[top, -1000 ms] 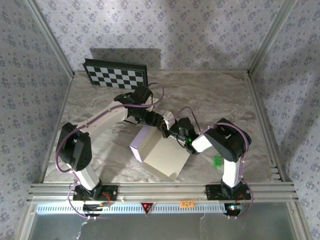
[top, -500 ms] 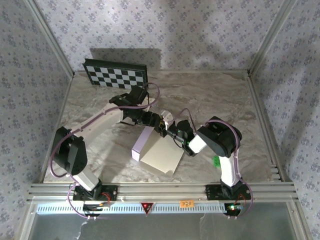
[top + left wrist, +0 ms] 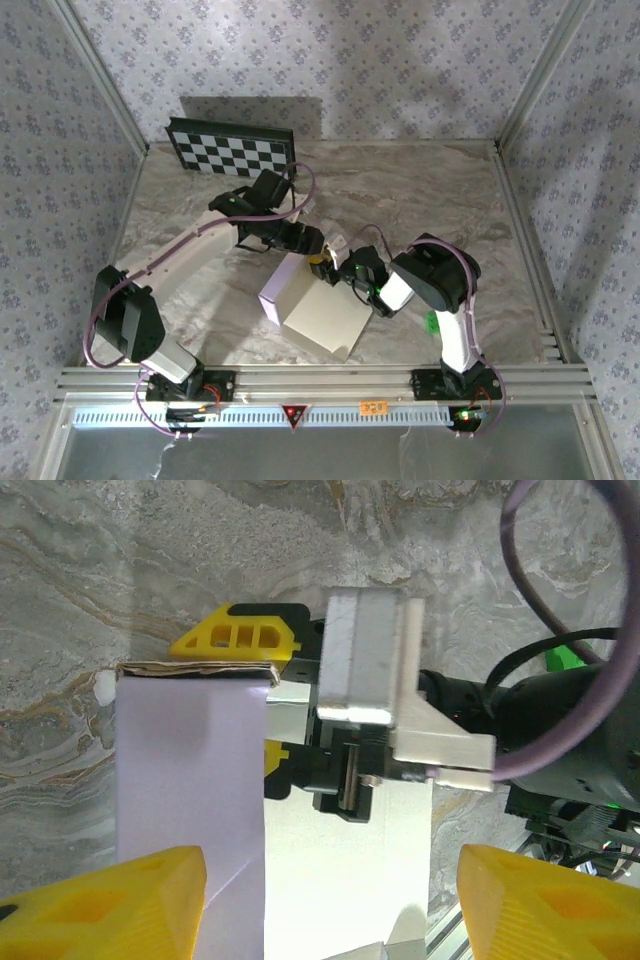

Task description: Fold the paper box

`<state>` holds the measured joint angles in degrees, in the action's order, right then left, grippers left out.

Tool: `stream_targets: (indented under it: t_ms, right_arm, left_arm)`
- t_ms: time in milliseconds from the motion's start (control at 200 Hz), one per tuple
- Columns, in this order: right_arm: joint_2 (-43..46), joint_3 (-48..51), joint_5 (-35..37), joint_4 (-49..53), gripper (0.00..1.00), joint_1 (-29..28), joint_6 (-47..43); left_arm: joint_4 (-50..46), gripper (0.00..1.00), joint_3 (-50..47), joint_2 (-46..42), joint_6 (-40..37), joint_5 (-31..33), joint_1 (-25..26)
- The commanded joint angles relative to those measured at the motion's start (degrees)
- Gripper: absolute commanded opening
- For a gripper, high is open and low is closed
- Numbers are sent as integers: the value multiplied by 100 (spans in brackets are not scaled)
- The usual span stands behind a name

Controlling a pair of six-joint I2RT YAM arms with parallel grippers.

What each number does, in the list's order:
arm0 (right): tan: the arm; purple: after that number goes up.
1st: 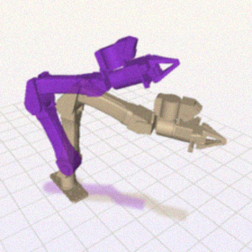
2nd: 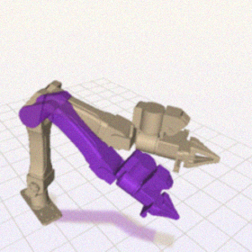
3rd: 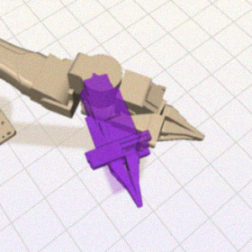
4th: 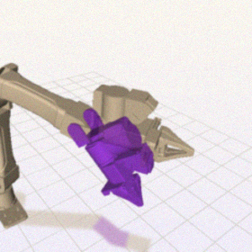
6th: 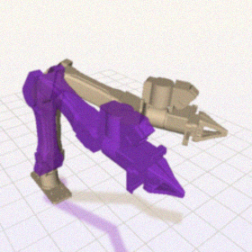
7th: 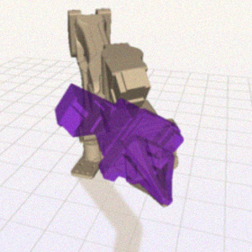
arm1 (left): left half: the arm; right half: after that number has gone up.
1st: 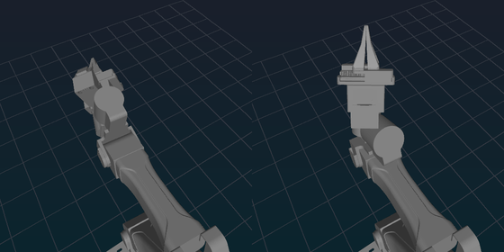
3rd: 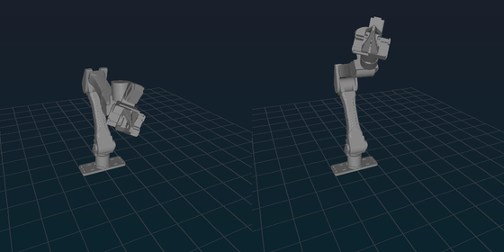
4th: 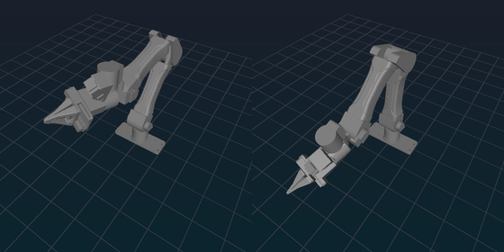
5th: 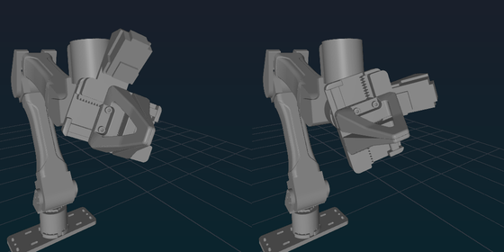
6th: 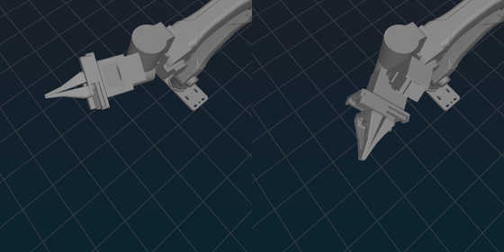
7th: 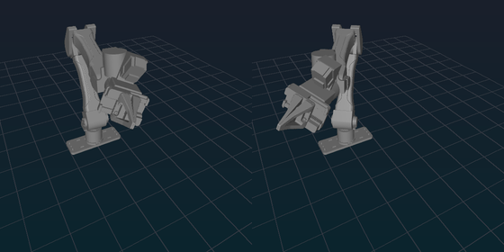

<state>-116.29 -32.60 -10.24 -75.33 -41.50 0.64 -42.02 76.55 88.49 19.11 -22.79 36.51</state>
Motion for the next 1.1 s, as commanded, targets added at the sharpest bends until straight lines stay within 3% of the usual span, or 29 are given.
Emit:
stream_targets:
  t_ms: [0,355,565,775,835,875,1094]
  right_arm:
    - [-189,-140,21,37,40,10,98]
    - [-258,-257,134,118,27,19,72]
    - [-219,-359,237,402,0,-1,48]
    - [-186,-334,131,455,0,10,26]
    - [-128,-318,129,481,17,16,17]
    - [-73,-314,148,515,23,14,7]
    - [397,-317,220,804,34,8,-104]
  left_arm:
    - [-94,67,31,-199,-66,-25,-76]
    - [-97,65,-123,-197,-74,12,-170]
    - [-91,65,-154,-226,-74,37,-179]
    - [-101,64,-252,-301,-63,150,-219]
    - [-79,64,-280,-381,-36,232,-234]
    - [-46,65,-299,-444,-9,284,-270]
    - [41,68,-369,-766,19,344,-512]
